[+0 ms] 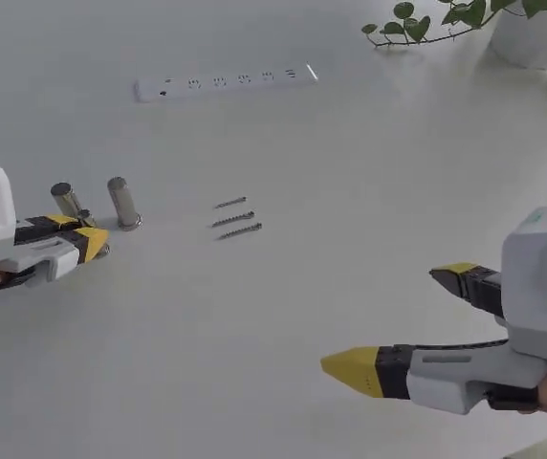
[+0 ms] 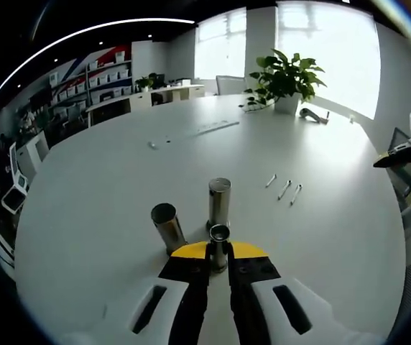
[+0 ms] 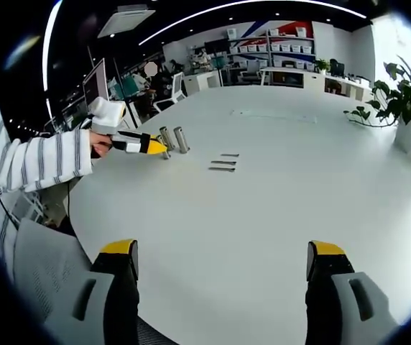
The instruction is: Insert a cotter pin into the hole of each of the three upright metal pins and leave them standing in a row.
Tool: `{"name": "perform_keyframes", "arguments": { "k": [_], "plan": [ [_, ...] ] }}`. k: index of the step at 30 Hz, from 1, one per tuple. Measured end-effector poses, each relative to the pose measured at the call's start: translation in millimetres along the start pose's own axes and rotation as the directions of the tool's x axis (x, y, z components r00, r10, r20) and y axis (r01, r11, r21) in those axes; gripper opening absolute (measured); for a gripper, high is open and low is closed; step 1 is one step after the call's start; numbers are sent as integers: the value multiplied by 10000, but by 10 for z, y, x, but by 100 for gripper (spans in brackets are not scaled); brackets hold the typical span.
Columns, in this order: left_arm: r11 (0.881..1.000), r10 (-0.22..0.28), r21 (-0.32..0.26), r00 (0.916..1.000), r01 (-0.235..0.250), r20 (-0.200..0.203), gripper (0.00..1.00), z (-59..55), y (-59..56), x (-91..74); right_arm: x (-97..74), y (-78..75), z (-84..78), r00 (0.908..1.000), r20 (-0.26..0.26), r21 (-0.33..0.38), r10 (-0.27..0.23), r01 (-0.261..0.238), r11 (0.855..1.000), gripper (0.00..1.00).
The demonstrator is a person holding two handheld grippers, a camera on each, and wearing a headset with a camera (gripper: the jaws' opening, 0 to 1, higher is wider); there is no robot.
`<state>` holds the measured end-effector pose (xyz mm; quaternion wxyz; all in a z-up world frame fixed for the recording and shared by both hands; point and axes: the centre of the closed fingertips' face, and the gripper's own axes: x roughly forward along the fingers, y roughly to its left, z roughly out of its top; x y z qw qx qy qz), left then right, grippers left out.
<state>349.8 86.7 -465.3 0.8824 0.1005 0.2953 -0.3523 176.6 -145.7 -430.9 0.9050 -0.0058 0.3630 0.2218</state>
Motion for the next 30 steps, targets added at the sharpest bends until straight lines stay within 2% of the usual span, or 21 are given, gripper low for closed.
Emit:
{"name": "perform_keyframes", "arguments": {
  "k": [4, 9, 10, 13, 18, 24, 30],
  "plan": [
    [9998, -9, 182, 10000, 9, 8, 5, 2, 19, -3, -7, -10, 10, 10000, 44, -8, -33, 33, 10000, 96],
    [9955, 347, 883, 9992, -330, -178, 5, -10, 44, -43, -9, -5, 16, 10000, 69, 13, -60, 60, 10000, 97],
    [9940, 336, 1045, 9993, -318, -157, 5, -3, 31, -65, -9, -3, 20, 9999, 88, -3, -57, 57, 10000, 97],
    [9941, 264, 1052, 9996, -271, 79, 5, 54, -20, -125, -7, 6, 31, 9999, 137, -42, -56, 56, 10000, 97],
    [9904, 361, 1330, 9993, -365, 53, 5, 99, -106, -203, -14, 29, 53, 9996, 275, -94, -22, 24, 10000, 97],
    [9890, -142, 1478, 9991, 82, 392, 5, 217, -443, -297, -33, 65, 79, 9992, 393, -174, 66, -59, 9998, 98],
    [9865, -581, 1563, 9965, 481, 597, 5, 268, -778, -361, -38, 134, 89, 9984, 490, -332, 293, -277, 9991, 98]
  ]
}}
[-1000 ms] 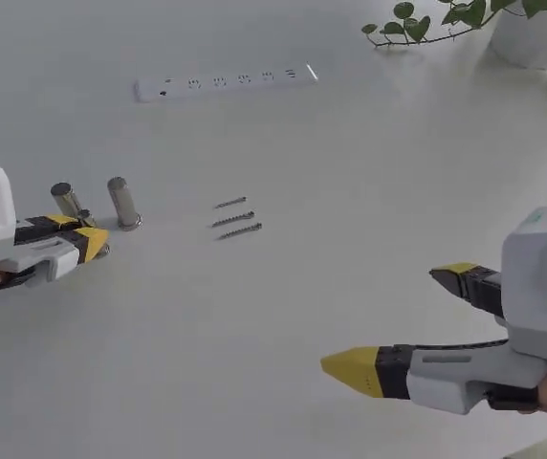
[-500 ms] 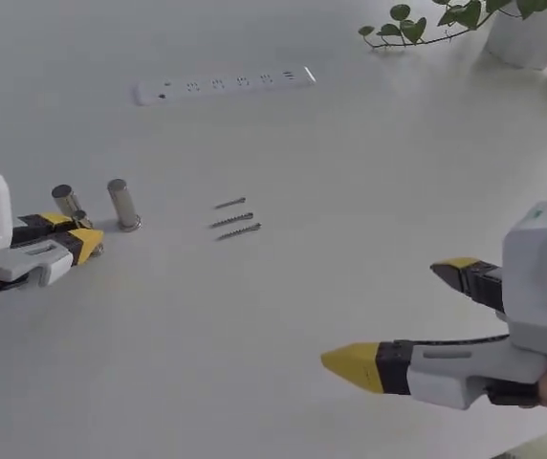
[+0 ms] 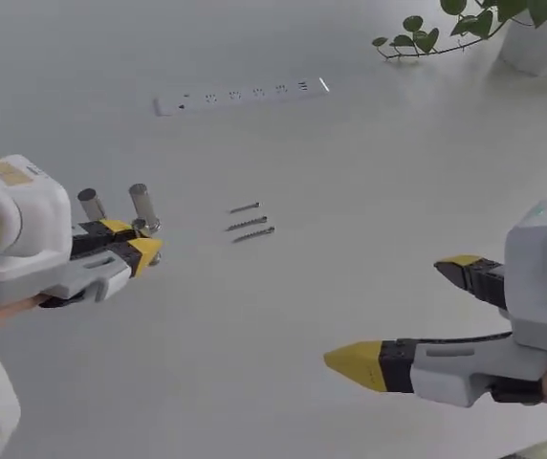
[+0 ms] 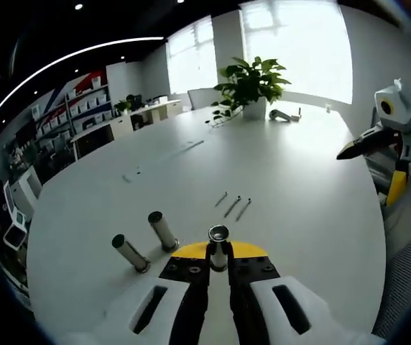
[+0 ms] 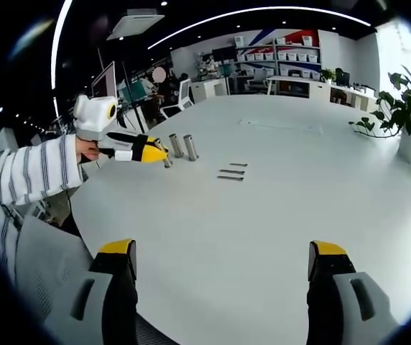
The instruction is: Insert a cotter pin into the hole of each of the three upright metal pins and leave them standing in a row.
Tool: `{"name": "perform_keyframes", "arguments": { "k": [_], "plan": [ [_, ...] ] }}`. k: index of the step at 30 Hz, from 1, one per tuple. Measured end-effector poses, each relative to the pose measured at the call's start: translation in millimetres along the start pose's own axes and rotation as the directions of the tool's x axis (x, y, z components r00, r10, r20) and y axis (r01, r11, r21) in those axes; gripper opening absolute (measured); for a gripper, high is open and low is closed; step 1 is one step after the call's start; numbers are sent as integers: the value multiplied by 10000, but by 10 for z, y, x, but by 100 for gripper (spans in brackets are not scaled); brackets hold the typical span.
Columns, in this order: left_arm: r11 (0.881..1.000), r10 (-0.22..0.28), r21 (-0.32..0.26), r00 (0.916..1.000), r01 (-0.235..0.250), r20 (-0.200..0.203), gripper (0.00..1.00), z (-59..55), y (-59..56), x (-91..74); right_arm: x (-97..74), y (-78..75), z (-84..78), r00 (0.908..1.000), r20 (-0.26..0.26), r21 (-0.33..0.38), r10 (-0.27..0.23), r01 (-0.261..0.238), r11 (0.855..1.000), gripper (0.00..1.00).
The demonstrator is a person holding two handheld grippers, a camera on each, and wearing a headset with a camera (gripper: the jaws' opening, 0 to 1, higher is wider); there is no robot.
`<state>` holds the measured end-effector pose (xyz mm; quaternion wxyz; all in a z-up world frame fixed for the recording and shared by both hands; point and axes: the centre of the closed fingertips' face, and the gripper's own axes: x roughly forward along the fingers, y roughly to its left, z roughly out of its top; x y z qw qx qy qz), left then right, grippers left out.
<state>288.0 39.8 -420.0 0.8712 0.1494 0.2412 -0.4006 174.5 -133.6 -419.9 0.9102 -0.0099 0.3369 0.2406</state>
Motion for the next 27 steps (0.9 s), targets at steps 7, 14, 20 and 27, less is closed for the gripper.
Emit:
{"name": "perform_keyframes", "arguments": {
  "k": [7, 14, 20, 27],
  "plan": [
    [9996, 51, -293, 9998, -46, 184, 5, 5, -226, -65, -31, 55, 45, 9995, 260, -101, 180, -177, 9998, 98],
    [9994, -108, -340, 9999, 107, -12, 5, -76, -439, -72, -52, 99, 26, 9988, 315, -291, 382, -373, 9989, 98],
    [9993, -121, -369, 9997, 113, -225, 5, -145, -572, -70, -53, 102, -45, 9987, 166, 561, 486, -495, 9972, 98],
    [9990, -40, -444, 9988, 19, -481, 5, -225, -611, -84, -44, 129, -79, 9971, 190, 331, 733, -739, 9967, 98]
  ]
}}
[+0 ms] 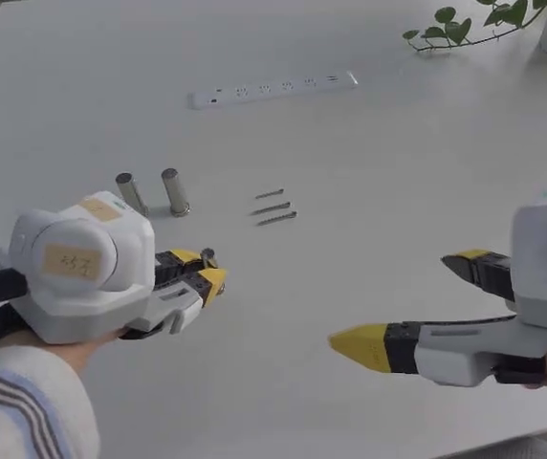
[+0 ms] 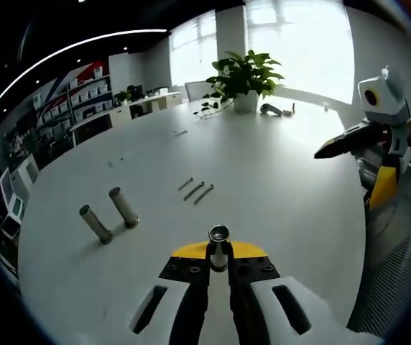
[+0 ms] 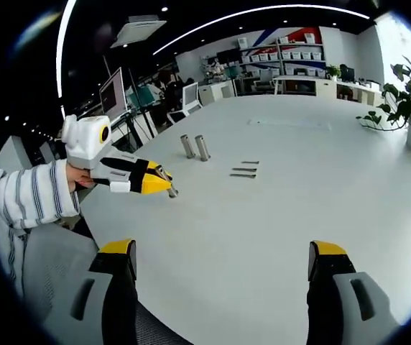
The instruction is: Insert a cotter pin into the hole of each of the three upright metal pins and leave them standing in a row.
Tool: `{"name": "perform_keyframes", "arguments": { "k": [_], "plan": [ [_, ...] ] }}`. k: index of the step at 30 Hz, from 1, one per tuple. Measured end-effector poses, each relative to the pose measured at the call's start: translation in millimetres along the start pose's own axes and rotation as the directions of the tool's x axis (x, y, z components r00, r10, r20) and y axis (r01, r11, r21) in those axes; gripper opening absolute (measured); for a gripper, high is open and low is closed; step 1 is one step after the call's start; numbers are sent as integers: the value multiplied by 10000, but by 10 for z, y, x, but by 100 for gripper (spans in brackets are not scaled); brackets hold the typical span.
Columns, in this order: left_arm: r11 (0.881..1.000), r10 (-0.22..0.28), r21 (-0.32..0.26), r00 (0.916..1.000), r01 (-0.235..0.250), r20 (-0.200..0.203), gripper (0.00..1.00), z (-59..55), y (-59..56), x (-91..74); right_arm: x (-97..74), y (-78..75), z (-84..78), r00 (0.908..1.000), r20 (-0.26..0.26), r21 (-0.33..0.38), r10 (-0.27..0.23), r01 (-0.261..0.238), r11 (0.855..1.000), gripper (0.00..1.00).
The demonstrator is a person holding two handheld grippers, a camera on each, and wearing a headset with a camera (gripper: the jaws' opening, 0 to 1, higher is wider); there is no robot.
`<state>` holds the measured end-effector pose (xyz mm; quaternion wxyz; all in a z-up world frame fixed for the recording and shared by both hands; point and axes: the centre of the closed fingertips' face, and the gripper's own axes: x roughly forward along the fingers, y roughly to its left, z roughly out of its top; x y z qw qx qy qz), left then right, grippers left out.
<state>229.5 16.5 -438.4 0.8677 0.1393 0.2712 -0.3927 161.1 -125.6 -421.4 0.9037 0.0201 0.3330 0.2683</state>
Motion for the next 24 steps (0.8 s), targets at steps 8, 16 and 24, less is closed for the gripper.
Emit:
{"name": "perform_keyframes", "arguments": {
  "k": [8, 16, 24],
  "plan": [
    [9992, 191, -339, 9998, -195, -100, 5, -76, 13, 63, 10, 42, -20, 9996, -35, -255, 281, -281, 9993, 98],
    [9992, 167, -367, 9990, -182, -408, 5, -136, -37, 161, 25, 19, -95, 9990, -190, -218, 400, -404, 9989, 98],
    [9993, 78, -369, 9987, -96, -500, 5, -149, -82, 220, 38, 20, -111, 9982, -347, -286, 481, -491, 9984, 98]
  ]
}}
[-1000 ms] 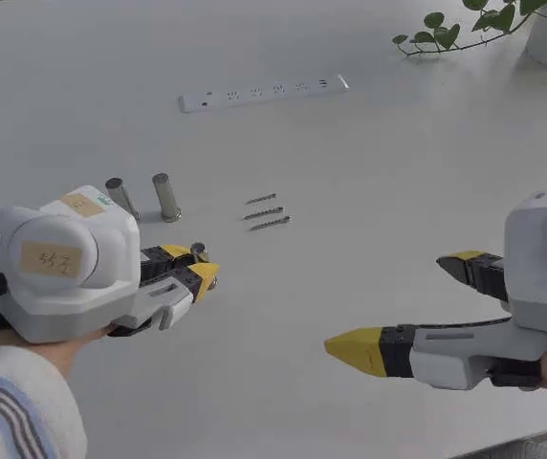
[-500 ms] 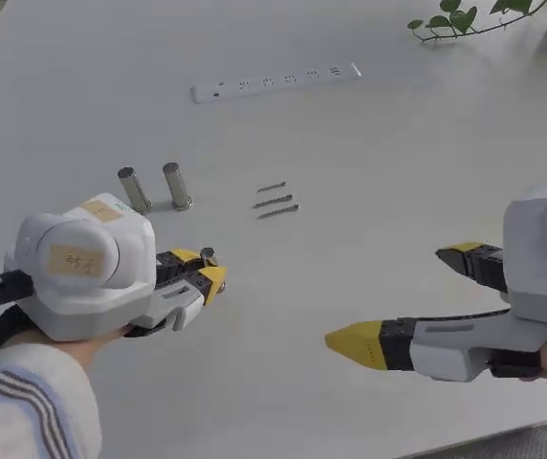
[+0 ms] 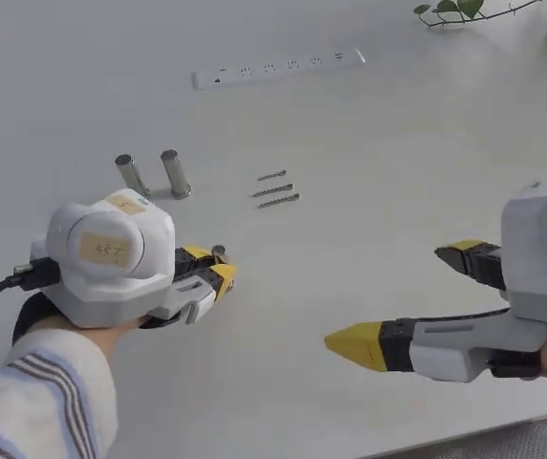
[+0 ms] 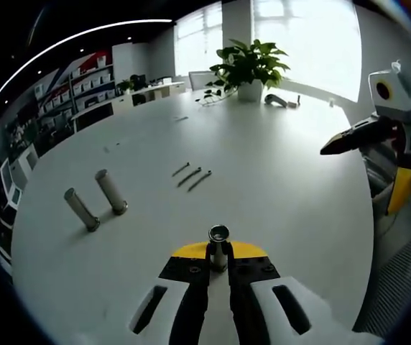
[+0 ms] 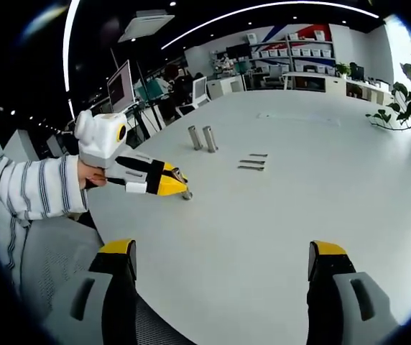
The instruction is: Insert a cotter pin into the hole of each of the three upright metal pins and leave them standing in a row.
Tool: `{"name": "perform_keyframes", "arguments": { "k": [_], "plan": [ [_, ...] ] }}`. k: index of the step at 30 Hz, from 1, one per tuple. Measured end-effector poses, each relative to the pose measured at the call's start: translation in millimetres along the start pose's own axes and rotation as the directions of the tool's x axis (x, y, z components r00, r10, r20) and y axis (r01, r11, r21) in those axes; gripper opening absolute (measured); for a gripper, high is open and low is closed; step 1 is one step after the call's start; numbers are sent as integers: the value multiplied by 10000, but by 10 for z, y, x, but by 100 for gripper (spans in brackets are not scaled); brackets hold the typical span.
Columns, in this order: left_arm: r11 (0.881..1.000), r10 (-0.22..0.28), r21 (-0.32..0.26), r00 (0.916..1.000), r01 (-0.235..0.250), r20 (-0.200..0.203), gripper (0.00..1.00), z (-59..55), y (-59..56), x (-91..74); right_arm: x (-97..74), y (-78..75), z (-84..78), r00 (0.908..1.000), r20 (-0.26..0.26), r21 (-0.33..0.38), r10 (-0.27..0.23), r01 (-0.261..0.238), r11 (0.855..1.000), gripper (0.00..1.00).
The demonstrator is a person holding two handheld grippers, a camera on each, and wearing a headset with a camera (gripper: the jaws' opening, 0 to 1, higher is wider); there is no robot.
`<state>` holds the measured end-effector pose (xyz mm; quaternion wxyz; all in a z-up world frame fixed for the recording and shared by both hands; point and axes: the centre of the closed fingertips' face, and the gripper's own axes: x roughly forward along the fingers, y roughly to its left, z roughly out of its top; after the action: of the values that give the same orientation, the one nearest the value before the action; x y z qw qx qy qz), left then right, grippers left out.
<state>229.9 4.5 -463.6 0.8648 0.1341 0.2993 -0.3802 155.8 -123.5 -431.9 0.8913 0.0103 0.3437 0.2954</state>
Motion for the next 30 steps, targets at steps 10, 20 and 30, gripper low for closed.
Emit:
{"name": "perform_keyframes", "arguments": {
  "k": [10, 20, 30],
  "plan": [
    [9995, 1, -315, 9999, 4, 161, 5, 18, 0, 10, 14, 40, -15, 9998, -130, -8, 126, -126, 9999, 97],
    [9997, 181, -194, 9996, -176, 232, 8, 32, 21, -5, 31, 108, -29, 9993, -257, -46, 276, -277, 9996, 97],
    [9988, 66, -482, 9996, -53, 273, 27, 31, 31, -193, 23, 164, 5, 9991, -146, -245, 389, -392, 9989, 97]
  ]
}}
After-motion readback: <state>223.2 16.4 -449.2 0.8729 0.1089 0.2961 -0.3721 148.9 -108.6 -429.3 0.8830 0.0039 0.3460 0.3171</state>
